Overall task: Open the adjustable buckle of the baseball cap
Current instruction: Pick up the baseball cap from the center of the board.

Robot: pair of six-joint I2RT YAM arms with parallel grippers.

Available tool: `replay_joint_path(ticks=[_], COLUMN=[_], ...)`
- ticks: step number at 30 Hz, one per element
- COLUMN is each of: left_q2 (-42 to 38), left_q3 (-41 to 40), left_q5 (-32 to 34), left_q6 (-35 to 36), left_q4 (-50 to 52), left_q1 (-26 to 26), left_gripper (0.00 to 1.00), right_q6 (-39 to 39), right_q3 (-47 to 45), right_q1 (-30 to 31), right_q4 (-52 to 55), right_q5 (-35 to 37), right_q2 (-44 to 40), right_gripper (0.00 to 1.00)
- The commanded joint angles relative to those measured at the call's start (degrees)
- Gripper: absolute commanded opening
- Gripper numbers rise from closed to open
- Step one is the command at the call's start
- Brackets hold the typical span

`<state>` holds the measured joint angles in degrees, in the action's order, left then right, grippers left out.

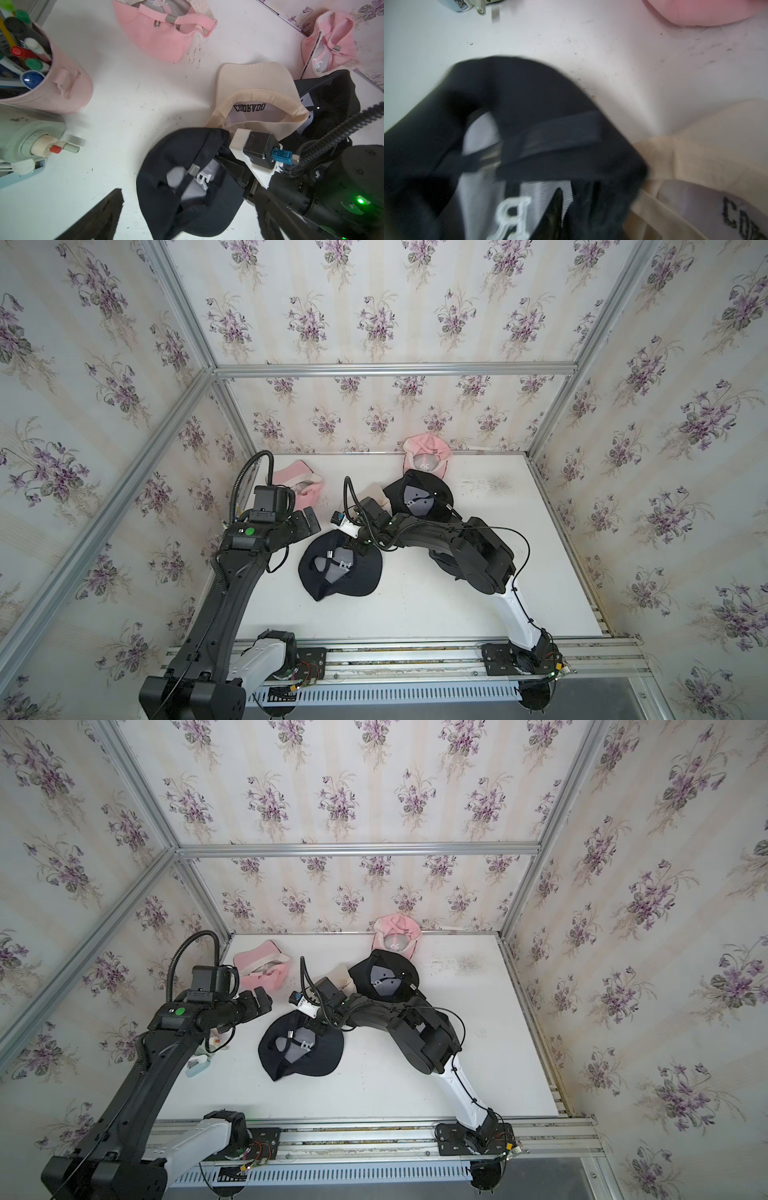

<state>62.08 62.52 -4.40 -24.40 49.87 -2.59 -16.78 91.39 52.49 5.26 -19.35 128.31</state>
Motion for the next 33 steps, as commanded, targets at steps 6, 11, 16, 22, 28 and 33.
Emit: replay_joint_path(ticks=[6,11,16,22,28,33], left_q2=[5.2,10.1,11.6,14.7,16.6,16.4], left_q3=[6.6,14.8,16.9,20.5,25.7,28.2], left_q5=[2.8,1.8,-0.1,-5.7,-10.5,-10.1], left_q6=[6.1,9.6,12.1,14.9,21.9,34.2], left_q4=[-1.6,-2.4,-7.0,-11.1,-15.2,-17.9], left_q1=[0.1,0.0,0.0,-0.4,-4.2,-12.8], left_gripper=[1.0,1.0,1.0,1.0,0.98,0.97], right_q6=[1.3,5.4,11.0,16.7,22.0,27.6], right_q3=[-2.6,-2.8,-3.2,-5.7,-7.0,-7.8], right_q1=[-0.1,-1.2,-4.6,-9.1,-12.7,-17.1], right_q4=[0.8,0.4,-1.7,-0.8,2.7,4.0], right_q5=[-2.8,-4.9,-7.8,-8.9,-8.6,-11.2], right_q2=[-4.6,-7.8,-11.5,-17.9,-24.2,-28.8], right_gripper=[0.0,0.0,0.0,0.0,0.0,0.0])
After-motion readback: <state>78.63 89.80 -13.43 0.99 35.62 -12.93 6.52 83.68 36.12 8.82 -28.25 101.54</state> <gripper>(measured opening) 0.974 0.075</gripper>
